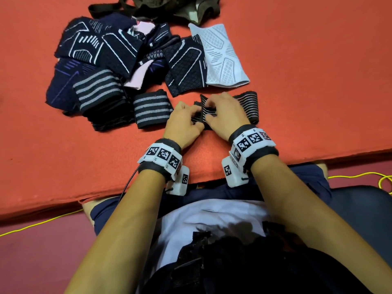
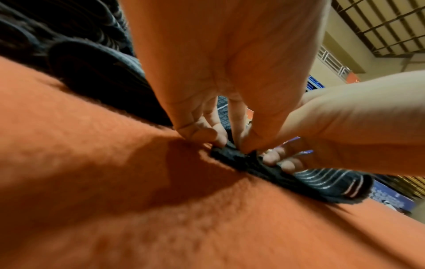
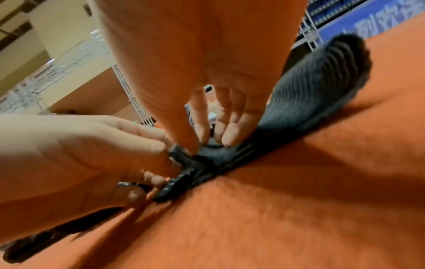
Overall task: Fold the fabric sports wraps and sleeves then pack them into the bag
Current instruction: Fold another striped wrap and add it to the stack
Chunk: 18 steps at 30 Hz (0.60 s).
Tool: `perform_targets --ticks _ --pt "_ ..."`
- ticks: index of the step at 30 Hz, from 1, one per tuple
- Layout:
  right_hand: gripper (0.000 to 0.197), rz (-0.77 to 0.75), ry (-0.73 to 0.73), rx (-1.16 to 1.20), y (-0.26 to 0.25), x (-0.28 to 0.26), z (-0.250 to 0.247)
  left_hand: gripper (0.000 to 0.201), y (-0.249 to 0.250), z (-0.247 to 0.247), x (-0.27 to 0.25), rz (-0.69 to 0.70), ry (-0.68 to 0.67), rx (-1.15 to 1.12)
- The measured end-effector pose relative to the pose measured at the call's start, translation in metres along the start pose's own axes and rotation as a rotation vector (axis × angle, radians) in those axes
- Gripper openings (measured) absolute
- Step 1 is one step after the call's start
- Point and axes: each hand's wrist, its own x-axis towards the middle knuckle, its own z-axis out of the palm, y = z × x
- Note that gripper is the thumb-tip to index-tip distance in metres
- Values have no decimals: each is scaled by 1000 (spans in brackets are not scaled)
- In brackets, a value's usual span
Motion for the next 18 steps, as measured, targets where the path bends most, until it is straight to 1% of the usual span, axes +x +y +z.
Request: perform_targets --ticks 2,5,8,9,12,13,14,16,18 --pt "30 74 -28 60 1 -2 10 45 -3 2 0 -3 3 2" --pt "33 102 -10 126 5 -3 17 44 -3 4 0 -5 10 28" --pt "38 129 -10 154 6 -1 15 33 2 4 1 0 16 91" --pt "34 133 -13 139 5 0 16 31 3 4 1 -1 9 103" --pt "14 143 -10 106 4 1 17 23 1 1 1 -16 -4 98" --pt "12 150 -7 120 4 1 17 18 0 0 0 -15 8 99" --pt "14 158 -7 144 4 1 17 15 -2 0 0 -18 22 99" --pt "26 149 -19 171 5 0 17 11 -4 -2 -1 -47 50 63" --pt "39 126 -50 147 5 -3 18 14 -4 -3 -1 -97 56 -3"
